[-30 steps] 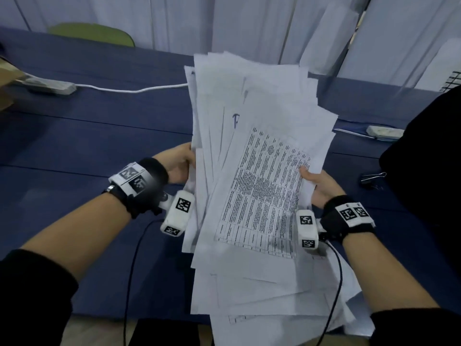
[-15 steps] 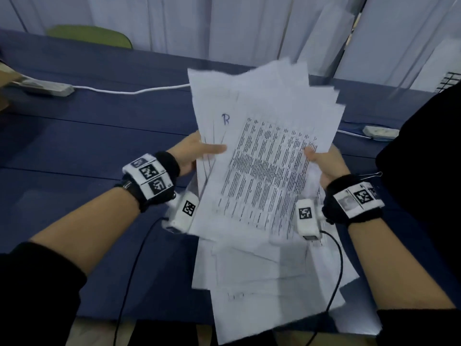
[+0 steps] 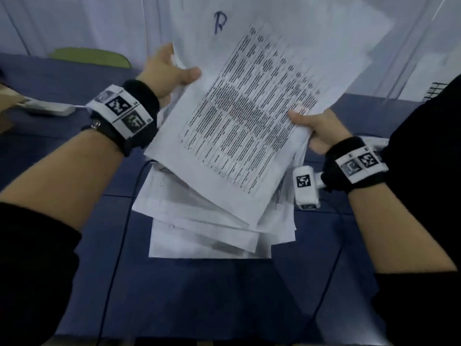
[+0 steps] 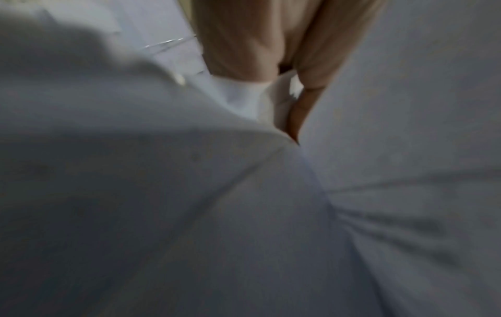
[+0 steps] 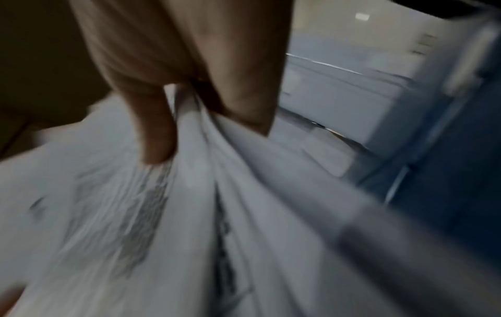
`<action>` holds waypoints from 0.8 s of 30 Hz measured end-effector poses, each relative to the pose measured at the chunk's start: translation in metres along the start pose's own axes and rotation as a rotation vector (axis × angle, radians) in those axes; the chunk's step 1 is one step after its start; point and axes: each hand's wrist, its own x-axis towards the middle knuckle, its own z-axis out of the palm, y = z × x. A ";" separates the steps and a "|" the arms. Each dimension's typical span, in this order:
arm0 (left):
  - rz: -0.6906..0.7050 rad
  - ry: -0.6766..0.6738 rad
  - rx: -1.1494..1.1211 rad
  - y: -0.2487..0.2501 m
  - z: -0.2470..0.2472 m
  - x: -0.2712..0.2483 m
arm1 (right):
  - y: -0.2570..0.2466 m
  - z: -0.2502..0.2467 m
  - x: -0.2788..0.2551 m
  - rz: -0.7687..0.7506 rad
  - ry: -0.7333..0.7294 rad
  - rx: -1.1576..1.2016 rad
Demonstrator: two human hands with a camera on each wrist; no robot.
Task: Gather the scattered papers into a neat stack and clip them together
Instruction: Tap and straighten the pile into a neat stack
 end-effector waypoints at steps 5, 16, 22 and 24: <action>0.173 -0.162 0.294 0.019 0.006 -0.005 | -0.020 0.028 0.006 -0.373 0.380 -0.304; 0.392 0.255 0.165 0.040 0.052 -0.016 | -0.039 0.056 0.000 -0.673 0.502 -0.201; -0.005 0.153 -0.274 -0.028 0.033 -0.015 | 0.000 0.020 -0.007 -0.266 0.297 -0.072; -0.068 0.154 -0.338 -0.038 0.026 -0.013 | 0.008 0.018 -0.003 -0.163 0.262 -0.044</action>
